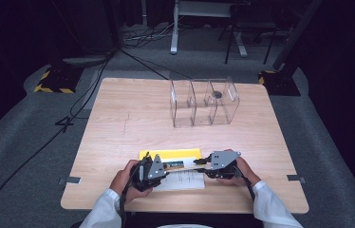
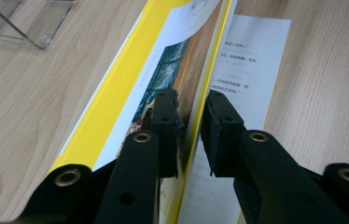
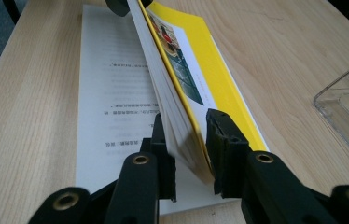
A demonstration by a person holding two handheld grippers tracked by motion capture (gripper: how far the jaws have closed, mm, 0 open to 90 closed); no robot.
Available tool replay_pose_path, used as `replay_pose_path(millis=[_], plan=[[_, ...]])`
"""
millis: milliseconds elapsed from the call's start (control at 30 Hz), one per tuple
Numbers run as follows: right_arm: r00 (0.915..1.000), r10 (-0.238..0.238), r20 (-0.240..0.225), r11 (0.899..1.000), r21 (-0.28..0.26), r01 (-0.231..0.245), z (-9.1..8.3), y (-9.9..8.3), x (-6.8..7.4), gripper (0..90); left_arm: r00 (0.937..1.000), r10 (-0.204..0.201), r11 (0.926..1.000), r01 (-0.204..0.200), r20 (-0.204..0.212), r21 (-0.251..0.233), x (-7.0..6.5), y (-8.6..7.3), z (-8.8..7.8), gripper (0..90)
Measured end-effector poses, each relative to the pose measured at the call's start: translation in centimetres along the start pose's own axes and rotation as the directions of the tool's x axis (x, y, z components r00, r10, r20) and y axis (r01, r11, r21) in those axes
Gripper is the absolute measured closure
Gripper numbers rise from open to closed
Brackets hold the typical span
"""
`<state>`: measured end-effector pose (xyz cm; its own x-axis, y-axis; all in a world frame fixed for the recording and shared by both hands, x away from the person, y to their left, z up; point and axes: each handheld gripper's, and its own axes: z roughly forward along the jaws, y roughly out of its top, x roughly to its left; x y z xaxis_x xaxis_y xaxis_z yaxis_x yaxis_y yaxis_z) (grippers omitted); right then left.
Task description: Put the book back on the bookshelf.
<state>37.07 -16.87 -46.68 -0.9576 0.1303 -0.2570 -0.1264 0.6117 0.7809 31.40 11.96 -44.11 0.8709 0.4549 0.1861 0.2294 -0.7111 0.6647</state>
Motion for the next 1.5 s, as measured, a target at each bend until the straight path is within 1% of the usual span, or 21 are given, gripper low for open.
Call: replay_pose_path(millis=[67,133,167,233,300,433,633,767,833,900,933,1000,1033,1067,1133,1167,1200,1267,1300,1400,1500], plan=[[0.9999,0.013,0.006,1.0,-0.022,-0.013,-0.2,-0.2,-0.1,75.0,0.9998,-0.018,0.9998,0.018,-0.001,-0.013,0.7,-0.4,-0.4,76.1],[0.9995,0.031,0.01,0.998,-0.049,-0.03,-0.3,-0.2,-0.2,76.5,0.999,-0.039,0.9988,0.04,0.023,-0.03,1.5,-0.9,-0.6,75.1],[0.9995,0.028,0.014,0.998,-0.054,-0.028,-0.1,-0.1,0.0,78.2,0.9985,-0.047,0.9986,0.047,0.029,-0.023,1.7,-1.0,-0.6,74.0],[0.9995,-0.017,0.026,0.999,-0.028,0.017,0.2,0.3,0.5,80.8,0.9987,-0.051,0.9987,0.051,0.002,0.003,1.9,-0.9,-0.7,69.3],[0.9982,-0.044,0.04,0.999,-0.014,0.044,0.4,0.7,0.9,82.0,0.9983,-0.041,0.9987,0.042,-0.042,0.028,1.5,-0.5,-0.7,64.8],[0.9965,-0.067,0.049,0.998,0.002,0.067,0.3,1.4,1.2,82.5,0.9966,0.007,0.9964,-0.001,-0.082,0.084,0.2,0.5,-0.1,56.4],[0.9958,-0.076,0.051,0.997,0.011,0.076,0.2,1.9,1.5,83.1,0.9949,-0.003,0.993,0.014,-0.1,0.117,-0.4,1.6,0.8,51.2],[0.9953,-0.08,0.053,0.997,0.005,0.08,0.1,2.4,1.8,83.1,0.9941,0.002,0.9914,0.013,-0.108,0.13,-0.7,2.1,1.5,51.7],[0.9954,-0.082,0.05,0.997,0.0,0.082,0.1,2.6,1.9,83.0,0.9931,0.001,0.9905,0.016,-0.117,0.137,-0.9,2.1,1.7,56.8],[0.9955,-0.083,0.045,0.997,-0.003,0.083,0.1,2.7,2.0,83.0,0.9902,0.019,0.9878,0.003,-0.138,0.156,-1.2,2.2,2.1,60.5],[0.9954,-0.086,0.041,0.996,-0.001,0.086,0.2,2.8,2.2,82.9,0.9906,0.026,0.9879,-0.005,-0.134,0.155,-1.3,2.2,2.1,66.0],[0.9953,-0.089,0.04,0.996,0.001,0.089,0.2,2.9,2.3,82.7,0.9897,0.037,0.9881,-0.015,-0.138,0.153,-1.3,2.2,2.0,67.9],[0.9951,-0.084,0.053,0.996,-0.002,0.084,0.2,3.0,2.4,79.6,0.9879,0.051,0.9887,-0.029,-0.146,0.147,-1.3,2.2,2.0,72.2],[0.9969,-0.056,0.055,0.998,-0.022,0.058,0.1,3.0,2.2,75.3,0.9865,0.059,0.989,-0.037,-0.152,0.143,-1.4,2.2,2.0,73.9],[0.9986,0.002,0.052,0.999,-0.048,0.001,-0.2,2.9,1.6,60.6,0.9837,0.077,0.9895,-0.055,-0.162,0.133,-1.4,2.2,1.8,74.9],[0.9986,0.002,0.052,0.999,-0.048,0.001,-0.2,2.9,1.6,60.6,0.9837,0.077,0.9895,-0.055,-0.162,0.133,-1.4,2.2,1.8,75.6],[0.9955,0.045,0.084,0.998,-0.036,-0.042,-0.7,2.4,0.8,50.7,0.9825,0.079,0.9916,-0.06,-0.169,0.115,-1.3,2.1,1.5,76.1],[0.9918,0.1,0.08,0.995,-0.035,-0.098,-1.3,1.6,0.0,48.0,0.9828,0.072,0.9933,-0.055,-0.17,0.101,-1.2,2.1,1.3,76.5],[0.9918,0.1,0.08,0.995,-0.035,-0.098,-1.3,1.6,0.0,48.0,0.9822,0.075,0.9935,-0.059,-0.172,0.097,-1.1,2.1,1.1,76.5],[0.9804,0.148,0.131,0.988,0.021,-0.152,-2.1,0.1,-1.0,45.8,0.9777,0.072,0.9959,-0.06,-0.197,0.068,-0.8,2.0,0.6,77.9],[0.9725,0.192,0.132,0.979,0.048,-0.2,-2.3,-1.1,-1.2,45.5,0.9778,0.054,0.9982,-0.047,-0.203,0.039,-0.4,2.1,0.1,78.9]])
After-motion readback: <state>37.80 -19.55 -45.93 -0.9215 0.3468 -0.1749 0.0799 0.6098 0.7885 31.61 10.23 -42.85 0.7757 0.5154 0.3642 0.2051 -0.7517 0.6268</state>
